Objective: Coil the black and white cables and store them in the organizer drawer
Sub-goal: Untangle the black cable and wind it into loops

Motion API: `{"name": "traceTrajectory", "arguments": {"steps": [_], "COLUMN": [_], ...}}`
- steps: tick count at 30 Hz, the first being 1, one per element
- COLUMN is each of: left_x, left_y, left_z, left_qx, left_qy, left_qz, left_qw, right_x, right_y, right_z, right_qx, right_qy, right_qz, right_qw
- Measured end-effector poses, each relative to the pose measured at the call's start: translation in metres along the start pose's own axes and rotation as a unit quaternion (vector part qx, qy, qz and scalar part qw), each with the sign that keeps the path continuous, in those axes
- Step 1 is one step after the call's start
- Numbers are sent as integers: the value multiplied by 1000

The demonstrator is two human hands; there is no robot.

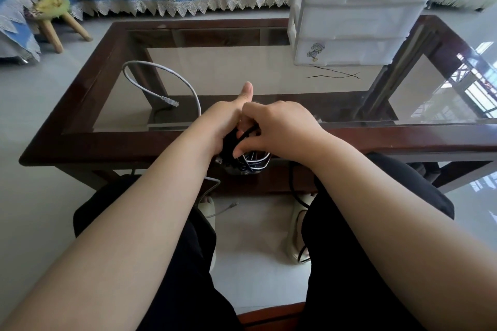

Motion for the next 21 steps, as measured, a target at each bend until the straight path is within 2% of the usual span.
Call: {"name": "traceTrajectory", "arguments": {"steps": [4, 7, 10, 12, 16, 21], "left_x": [3, 7, 8, 8, 7, 9], "left_y": [-6, -8, -3, 1, 7, 10], "left_z": [0, -7, -16, -22, -29, -31], "left_qx": [-9, 36, 60, 68, 124, 158], "left_qy": [-74, -54, -17, -1, 41, 38], "left_qz": [-4, -24, -32, -32, -34, -20], "left_qw": [997, 998, 998, 997, 991, 987], "right_x": [-6, -12, -17, -24, -41, -41], "right_y": [2, 1, 4, 3, 0, 1], "right_z": [-6, -6, -6, -5, -1, -6], "right_qx": [51, 81, 114, 97, 22, 22], "right_qy": [-194, -349, -417, -423, -272, -258], "right_qz": [-21, -12, -13, -33, -108, -123], "right_qw": [979, 933, 902, 900, 956, 958]}}
Point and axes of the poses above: each hand's wrist, its own y-axis away from the middle knuckle, its own z-axis out of the back of the hand, x = y × z, the point moved 5 cm from there along -y, towards the middle knuckle, and after that the axes turned 8 degrees about y, right-handed, at the moved point
